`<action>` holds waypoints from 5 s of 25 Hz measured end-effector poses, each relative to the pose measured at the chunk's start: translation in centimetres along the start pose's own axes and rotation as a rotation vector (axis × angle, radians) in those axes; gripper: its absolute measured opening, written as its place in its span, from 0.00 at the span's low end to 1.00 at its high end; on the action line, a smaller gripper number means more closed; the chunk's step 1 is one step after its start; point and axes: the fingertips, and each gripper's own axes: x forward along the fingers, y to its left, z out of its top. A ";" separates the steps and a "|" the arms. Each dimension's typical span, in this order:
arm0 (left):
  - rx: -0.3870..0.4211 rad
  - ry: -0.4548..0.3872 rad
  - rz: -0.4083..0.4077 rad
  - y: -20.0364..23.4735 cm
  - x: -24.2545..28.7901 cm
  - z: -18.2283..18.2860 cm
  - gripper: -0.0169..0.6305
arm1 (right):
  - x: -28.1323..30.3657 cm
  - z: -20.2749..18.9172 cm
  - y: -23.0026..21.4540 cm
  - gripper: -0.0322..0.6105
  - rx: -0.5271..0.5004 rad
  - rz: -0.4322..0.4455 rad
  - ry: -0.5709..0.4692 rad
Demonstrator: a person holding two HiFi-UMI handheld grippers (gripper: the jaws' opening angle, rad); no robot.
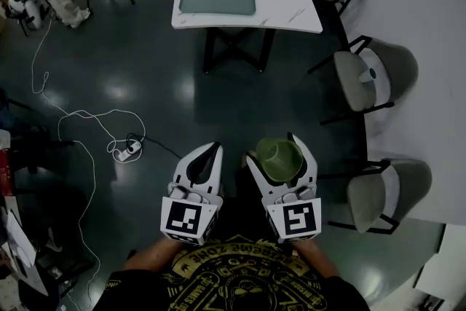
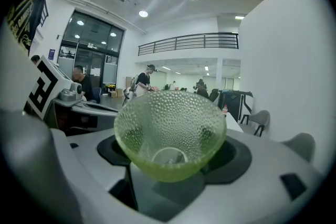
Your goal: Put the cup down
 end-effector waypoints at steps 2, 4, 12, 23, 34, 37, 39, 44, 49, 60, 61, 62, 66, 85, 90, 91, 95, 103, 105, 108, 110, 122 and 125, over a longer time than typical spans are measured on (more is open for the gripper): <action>0.003 -0.001 0.011 0.3 0.4 0.1 0.04 | 0.7 0.1 0.2 0.64 0.006 0.030 -0.017; 0.005 -0.005 0.025 0.8 1.0 0.4 0.04 | 1.6 0.3 -0.1 0.64 0.006 0.046 -0.021; -0.024 0.025 0.108 3.0 4.9 1.7 0.04 | 5.9 0.8 -2.8 0.64 0.009 0.114 -0.025; -0.018 0.026 0.139 3.7 13.0 2.9 0.04 | 11.8 0.8 -9.2 0.64 0.015 0.168 0.000; -0.018 0.013 0.228 4.2 18.1 4.6 0.04 | 15.5 1.5 -13.6 0.64 -0.007 0.245 -0.030; -0.020 0.000 0.246 4.1 19.3 5.1 0.04 | 16.1 1.8 -14.5 0.64 -0.023 0.270 -0.043; -0.020 -0.007 0.256 3.9 20.0 5.3 0.04 | 16.4 1.8 -15.0 0.64 -0.030 0.284 -0.045; -0.017 -0.004 0.275 3.9 21.0 5.5 0.04 | 17.2 2.0 -16.2 0.64 -0.023 0.298 -0.049; -0.023 0.002 0.284 4.9 21.7 5.7 0.04 | 18.5 2.0 -16.1 0.64 -0.021 0.308 -0.042; -0.012 0.005 0.217 9.2 26.2 6.7 0.04 | 23.8 2.4 -16.5 0.64 -0.023 0.263 -0.007; -0.004 0.007 0.210 9.8 26.7 7.0 0.04 | 24.5 2.6 -16.6 0.64 -0.019 0.254 -0.005; 0.001 0.014 0.207 10.4 27.2 7.3 0.04 | 25.3 2.7 -16.8 0.64 -0.018 0.245 -0.004; 0.009 0.031 0.189 13.1 28.8 7.8 0.04 | 28.2 3.3 -17.0 0.64 -0.013 0.217 0.008; 0.009 0.027 0.108 22.7 34.3 10.8 0.04 | 38.4 6.3 -16.4 0.64 -0.047 0.135 0.045; 0.013 -0.007 0.099 24.5 34.6 12.4 0.04 | 39.9 8.0 -16.0 0.64 -0.055 0.120 0.028; 0.014 -0.015 0.102 24.9 34.6 12.7 0.04 | 40.2 8.3 -15.9 0.64 -0.060 0.120 0.024; 0.010 -0.032 0.115 25.8 34.3 13.5 0.04 | 41.1 9.0 -15.7 0.64 -0.070 0.122 0.022; -0.006 -0.026 0.167 27.9 34.8 13.3 0.04 | 43.9 9.3 -15.5 0.64 -0.086 0.173 0.015; -0.013 -0.031 0.183 28.5 35.3 13.5 0.04 | 45.0 9.0 -15.7 0.64 -0.085 0.188 0.018; -0.011 -0.028 0.216 29.4 36.4 13.7 0.04 | 46.7 8.8 -16.1 0.64 -0.089 0.214 0.023; -0.005 -0.017 0.242 30.2 37.3 13.6 0.04 | 47.9 8.7 -16.4 0.64 -0.106 0.237 0.028; -0.034 0.012 0.370 34.0 43.4 12.6 0.04 | 55.4 6.9 -19.2 0.64 -0.136 0.360 0.064; -0.036 0.018 0.397 34.8 44.6 12.2 0.04 | 57.2 5.9 -19.5 0.64 -0.147 0.390 0.079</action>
